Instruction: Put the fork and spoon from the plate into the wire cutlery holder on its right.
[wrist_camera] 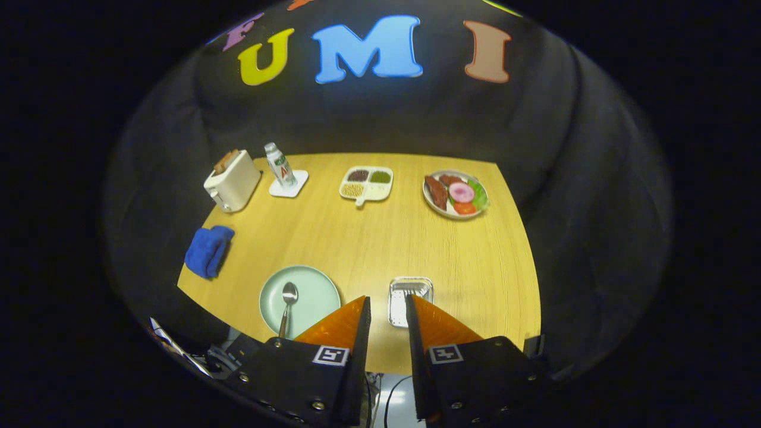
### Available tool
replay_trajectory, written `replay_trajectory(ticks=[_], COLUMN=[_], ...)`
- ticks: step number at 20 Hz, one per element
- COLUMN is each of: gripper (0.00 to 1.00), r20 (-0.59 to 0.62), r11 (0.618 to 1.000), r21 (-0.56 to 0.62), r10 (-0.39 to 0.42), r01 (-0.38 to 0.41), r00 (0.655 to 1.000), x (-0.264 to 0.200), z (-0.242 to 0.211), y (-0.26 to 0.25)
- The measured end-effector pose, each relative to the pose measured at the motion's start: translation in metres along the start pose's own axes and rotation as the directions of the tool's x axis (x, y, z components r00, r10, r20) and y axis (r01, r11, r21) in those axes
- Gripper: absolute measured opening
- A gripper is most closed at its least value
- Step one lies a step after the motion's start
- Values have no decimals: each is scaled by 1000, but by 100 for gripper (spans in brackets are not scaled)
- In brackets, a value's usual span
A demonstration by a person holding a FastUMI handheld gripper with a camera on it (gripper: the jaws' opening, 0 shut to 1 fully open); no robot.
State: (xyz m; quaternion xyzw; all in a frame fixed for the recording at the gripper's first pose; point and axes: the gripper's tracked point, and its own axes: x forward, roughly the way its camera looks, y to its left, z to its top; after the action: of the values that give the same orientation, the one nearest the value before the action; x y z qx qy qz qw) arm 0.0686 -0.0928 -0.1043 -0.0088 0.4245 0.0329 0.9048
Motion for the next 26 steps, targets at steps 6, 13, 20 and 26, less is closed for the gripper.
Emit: replay_trajectory(ticks=[6, 13, 20, 26], gripper=[35, 35, 35, 35], r20=[146, 26, -239, -424], r11=[996, 982, 974, 976], r21=[-87, -146, -134, -68], r10=[37, 123, 149, 159], r01=[-25, -118, -185, -206], r00=[989, 992, 960, 891], x=[-7, 22, 70, 95], z=[-26, -95, -184, -238], y=[81, 144, 185, 216])
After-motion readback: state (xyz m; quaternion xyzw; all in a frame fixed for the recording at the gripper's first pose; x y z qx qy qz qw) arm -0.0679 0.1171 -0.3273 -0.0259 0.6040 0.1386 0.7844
